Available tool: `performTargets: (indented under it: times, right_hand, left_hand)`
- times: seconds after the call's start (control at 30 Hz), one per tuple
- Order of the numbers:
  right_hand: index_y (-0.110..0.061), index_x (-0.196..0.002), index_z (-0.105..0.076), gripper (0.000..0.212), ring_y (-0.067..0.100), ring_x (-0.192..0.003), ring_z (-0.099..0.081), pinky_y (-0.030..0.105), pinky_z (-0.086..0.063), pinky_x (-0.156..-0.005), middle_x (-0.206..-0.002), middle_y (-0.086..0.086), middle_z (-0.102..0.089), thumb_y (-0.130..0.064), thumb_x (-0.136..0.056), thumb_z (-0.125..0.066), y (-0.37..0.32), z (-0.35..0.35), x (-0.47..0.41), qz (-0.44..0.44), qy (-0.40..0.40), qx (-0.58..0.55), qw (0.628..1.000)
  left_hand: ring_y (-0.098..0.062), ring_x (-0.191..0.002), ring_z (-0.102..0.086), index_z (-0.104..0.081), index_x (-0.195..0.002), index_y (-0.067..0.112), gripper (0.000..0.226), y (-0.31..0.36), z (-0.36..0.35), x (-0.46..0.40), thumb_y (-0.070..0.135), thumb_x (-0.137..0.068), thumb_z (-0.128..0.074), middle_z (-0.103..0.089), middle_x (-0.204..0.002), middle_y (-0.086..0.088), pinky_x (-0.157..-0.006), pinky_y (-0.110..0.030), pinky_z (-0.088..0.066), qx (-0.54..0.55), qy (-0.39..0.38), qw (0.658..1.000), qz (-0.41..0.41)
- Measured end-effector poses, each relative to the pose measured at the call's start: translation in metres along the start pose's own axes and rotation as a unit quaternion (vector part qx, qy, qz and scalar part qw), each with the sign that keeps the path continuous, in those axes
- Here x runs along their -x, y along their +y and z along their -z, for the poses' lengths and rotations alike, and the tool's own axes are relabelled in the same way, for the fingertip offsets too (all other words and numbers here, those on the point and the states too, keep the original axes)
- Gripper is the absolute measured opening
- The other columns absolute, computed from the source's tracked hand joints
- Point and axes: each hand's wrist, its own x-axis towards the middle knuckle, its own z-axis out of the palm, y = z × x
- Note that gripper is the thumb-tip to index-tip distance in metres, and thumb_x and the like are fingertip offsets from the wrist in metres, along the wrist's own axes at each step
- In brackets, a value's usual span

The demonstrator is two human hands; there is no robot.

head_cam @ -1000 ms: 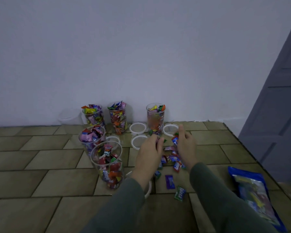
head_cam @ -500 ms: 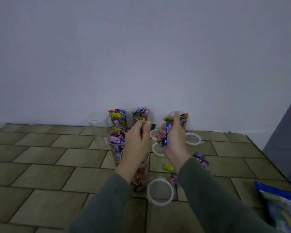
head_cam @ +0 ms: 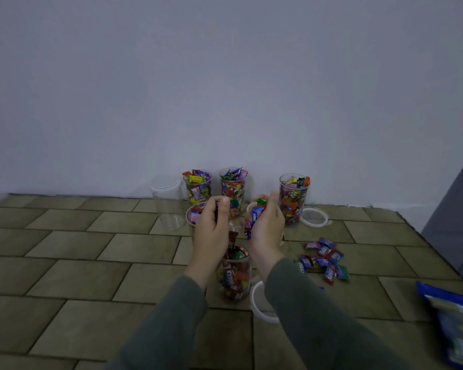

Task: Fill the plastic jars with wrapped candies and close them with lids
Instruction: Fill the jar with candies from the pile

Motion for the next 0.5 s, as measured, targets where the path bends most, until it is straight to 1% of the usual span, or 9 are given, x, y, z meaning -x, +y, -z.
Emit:
performTargets:
  times: [0.1, 0.2, 0.27, 0.33, 0.4, 0.43, 0.5]
  right_hand:
    - [-0.015, -0.075, -0.059, 0.045, 0.014, -0.055, -0.055, 0.025, -0.042, -0.05, -0.067, 0.003, -0.06, -0.048, -0.099, -0.04, 0.004, 0.0, 0.002, 0.036, -0.005, 0.002, 0.999]
    - [-0.015, -0.073, -0.059, 0.045, 0.012, -0.057, -0.058, 0.025, -0.046, -0.053, -0.065, 0.001, -0.061, -0.045, -0.1, -0.04, 0.004, -0.001, 0.004, 0.047, 0.005, -0.007, 0.999]
    - [-0.014, -0.075, -0.06, 0.045, 0.012, -0.058, -0.059, 0.026, -0.047, -0.053, -0.066, 0.001, -0.062, -0.045, -0.1, -0.04, 0.003, 0.0, 0.004, 0.045, 0.017, -0.011, 0.999]
    - [-0.014, -0.078, -0.06, 0.045, 0.012, -0.056, -0.057, 0.023, -0.046, -0.05, -0.067, 0.002, -0.061, -0.046, -0.1, -0.039, 0.003, 0.0, 0.005, 0.047, 0.017, -0.009, 0.999]
    - [-0.013, -0.08, -0.059, 0.044, 0.01, -0.054, -0.054, 0.02, -0.043, -0.045, -0.066, 0.002, -0.059, -0.046, -0.101, -0.038, 0.003, 0.001, 0.006, 0.048, 0.011, -0.011, 0.999]
    - [-0.013, -0.08, -0.059, 0.044, 0.009, -0.054, -0.054, 0.019, -0.043, -0.045, -0.066, 0.001, -0.058, -0.046, -0.101, -0.038, 0.004, 0.001, 0.007, 0.049, 0.008, -0.012, 0.999]
    - [-0.014, -0.081, -0.059, 0.043, 0.009, -0.055, -0.054, 0.019, -0.043, -0.045, -0.066, 0.001, -0.058, -0.046, -0.1, -0.038, 0.004, 0.001, 0.007, 0.051, 0.003, -0.009, 0.999]
  left_hand:
    - [0.003, -0.068, -0.053, -0.055, -0.09, 0.032, 0.023, 0.001, 0.0, 0.003, 0.045, -0.096, -0.037, -0.055, -0.073, 0.014, -0.061, -0.01, -0.039, -0.003, 0.004, 1.0, -0.004]
    - [0.003, -0.08, -0.058, -0.057, -0.092, 0.034, 0.017, -0.001, 0.001, 0.006, 0.041, -0.097, -0.043, -0.061, -0.082, 0.014, -0.067, -0.008, -0.043, -0.007, 0.003, 1.0, 0.0]
    - [0.0, -0.083, -0.06, -0.06, -0.091, 0.034, 0.013, -0.007, 0.003, 0.006, 0.036, -0.098, -0.049, -0.063, -0.083, 0.014, -0.072, -0.014, -0.047, 0.015, -0.001, 1.0, 0.008]
    - [-0.003, -0.081, -0.062, -0.065, -0.09, 0.029, 0.014, -0.016, 0.005, 0.009, 0.03, -0.097, -0.053, -0.065, -0.081, 0.013, -0.071, -0.021, -0.05, 0.029, -0.006, 1.0, 0.008]
    - [-0.004, -0.083, -0.063, -0.07, -0.093, 0.022, 0.018, -0.022, 0.007, 0.014, 0.025, -0.097, -0.053, -0.068, -0.084, 0.011, -0.072, -0.022, -0.05, 0.034, -0.004, 0.999, 0.003]
    - [-0.004, -0.086, -0.064, -0.071, -0.094, 0.02, 0.021, -0.024, 0.007, 0.017, 0.026, -0.097, -0.051, -0.07, -0.088, 0.01, -0.074, -0.023, -0.051, 0.039, -0.002, 0.999, 0.003]
    - [-0.005, -0.093, -0.065, -0.071, -0.099, 0.023, 0.025, -0.025, 0.008, 0.024, 0.033, -0.097, -0.047, -0.071, -0.095, 0.01, -0.08, -0.029, -0.054, 0.049, 0.01, 0.999, 0.007]
